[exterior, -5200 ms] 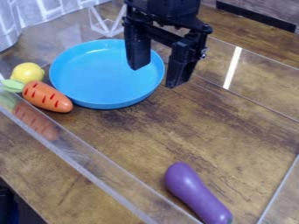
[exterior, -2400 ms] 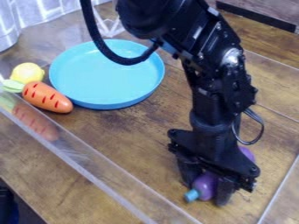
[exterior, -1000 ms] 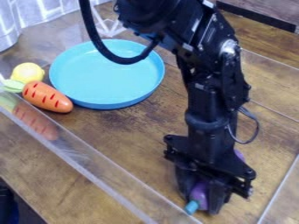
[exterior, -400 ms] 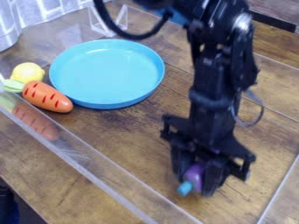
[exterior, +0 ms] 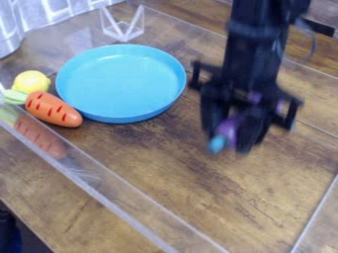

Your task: Put the purple eggplant in the blue tray

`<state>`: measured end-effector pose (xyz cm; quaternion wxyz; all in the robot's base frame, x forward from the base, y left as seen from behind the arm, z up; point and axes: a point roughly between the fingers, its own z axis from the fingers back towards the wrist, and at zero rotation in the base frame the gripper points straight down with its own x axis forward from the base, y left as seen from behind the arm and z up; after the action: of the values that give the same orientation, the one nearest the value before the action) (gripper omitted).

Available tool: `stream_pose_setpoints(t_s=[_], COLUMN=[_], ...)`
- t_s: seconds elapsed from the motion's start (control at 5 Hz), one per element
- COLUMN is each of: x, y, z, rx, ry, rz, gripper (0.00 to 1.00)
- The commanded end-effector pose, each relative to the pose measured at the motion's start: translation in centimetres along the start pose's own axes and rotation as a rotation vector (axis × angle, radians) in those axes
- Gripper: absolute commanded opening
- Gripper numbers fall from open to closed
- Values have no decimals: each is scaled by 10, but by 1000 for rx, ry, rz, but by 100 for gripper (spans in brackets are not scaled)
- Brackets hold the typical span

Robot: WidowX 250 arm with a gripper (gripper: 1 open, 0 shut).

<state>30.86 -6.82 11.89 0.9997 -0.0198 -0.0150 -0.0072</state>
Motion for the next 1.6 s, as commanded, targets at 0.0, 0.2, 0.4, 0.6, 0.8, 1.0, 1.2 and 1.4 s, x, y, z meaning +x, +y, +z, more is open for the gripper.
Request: stream_pose_setpoints(t_s=[0.0, 0.2, 0.4, 0.6, 0.8, 1.0, 1.2, 1.4], x=[3, -20, -33, -26, -9, -9, -15, -25], y=[25, 43, 72, 46, 30, 23, 24, 27], z=[44, 35, 35, 32, 31, 35, 38, 36], rx=[20, 36, 38, 37, 32, 31, 40, 45], ry=[-142, -163, -173, -178, -196, -204, -220, -235], rz=[37, 73, 101, 95, 87, 77, 65, 65], gripper=[0, 0, 0, 0, 0, 0, 0, 0])
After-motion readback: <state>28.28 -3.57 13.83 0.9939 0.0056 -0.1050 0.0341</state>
